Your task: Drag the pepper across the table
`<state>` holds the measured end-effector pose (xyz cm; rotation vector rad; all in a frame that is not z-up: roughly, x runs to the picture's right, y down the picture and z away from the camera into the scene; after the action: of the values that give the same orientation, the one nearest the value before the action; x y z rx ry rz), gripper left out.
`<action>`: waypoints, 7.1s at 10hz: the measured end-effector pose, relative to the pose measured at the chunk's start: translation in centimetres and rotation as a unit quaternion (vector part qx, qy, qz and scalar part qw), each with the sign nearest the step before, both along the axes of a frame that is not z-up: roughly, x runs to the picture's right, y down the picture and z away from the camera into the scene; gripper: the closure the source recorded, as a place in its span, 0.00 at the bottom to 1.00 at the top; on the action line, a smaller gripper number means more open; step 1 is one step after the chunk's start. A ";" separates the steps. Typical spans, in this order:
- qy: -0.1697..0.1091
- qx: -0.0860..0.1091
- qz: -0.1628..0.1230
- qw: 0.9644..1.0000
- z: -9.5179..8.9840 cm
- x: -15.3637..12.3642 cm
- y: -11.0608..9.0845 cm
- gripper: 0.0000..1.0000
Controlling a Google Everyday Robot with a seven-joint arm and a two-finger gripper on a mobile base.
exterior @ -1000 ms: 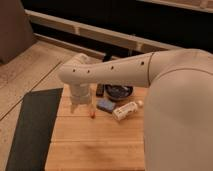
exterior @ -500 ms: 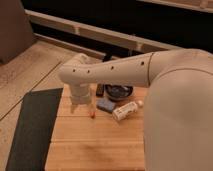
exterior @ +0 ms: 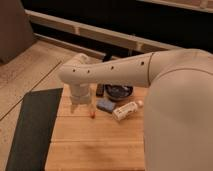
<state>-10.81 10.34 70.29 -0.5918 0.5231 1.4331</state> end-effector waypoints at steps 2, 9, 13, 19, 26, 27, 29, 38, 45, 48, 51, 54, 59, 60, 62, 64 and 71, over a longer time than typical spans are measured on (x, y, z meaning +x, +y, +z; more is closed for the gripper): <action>0.000 0.000 0.000 1.000 0.0 0.0 0.0 0.35; -0.019 0.036 -0.001 0.999 0.4 -0.5 -2.5 0.35; -0.080 0.173 -0.022 0.981 0.6 0.1 -11.2 0.35; -0.090 0.125 -0.039 0.987 4.7 -0.6 -6.8 0.35; -0.079 0.005 -0.074 0.994 12.5 0.2 -1.2 0.35; -0.078 0.005 -0.074 0.994 12.5 0.3 -1.2 0.35; -0.078 0.006 -0.076 0.994 12.5 0.3 -1.2 0.35; -0.119 0.047 -0.091 0.988 14.7 0.0 1.7 0.35; -0.114 0.019 -0.080 0.990 18.3 -0.2 3.2 0.35; -0.116 0.005 -0.079 0.990 19.1 -0.4 3.7 0.51; -0.116 -0.001 -0.080 0.990 19.3 -0.3 3.9 0.79; -0.114 -0.004 -0.083 0.990 19.2 -0.1 3.5 1.00; -0.202 0.021 -0.185 0.962 17.6 -9.6 1.1 1.00; -0.218 0.017 -0.196 0.956 17.7 -11.4 1.6 1.00; -0.253 0.005 -0.226 0.941 17.8 -15.3 2.7 1.00; -0.298 0.002 -0.257 0.919 17.2 -20.4 3.2 1.00; -0.360 0.007 -0.289 0.887 15.1 -26.7 3.5 0.65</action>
<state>-37.49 13.86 85.36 -0.8188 0.0676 0.5760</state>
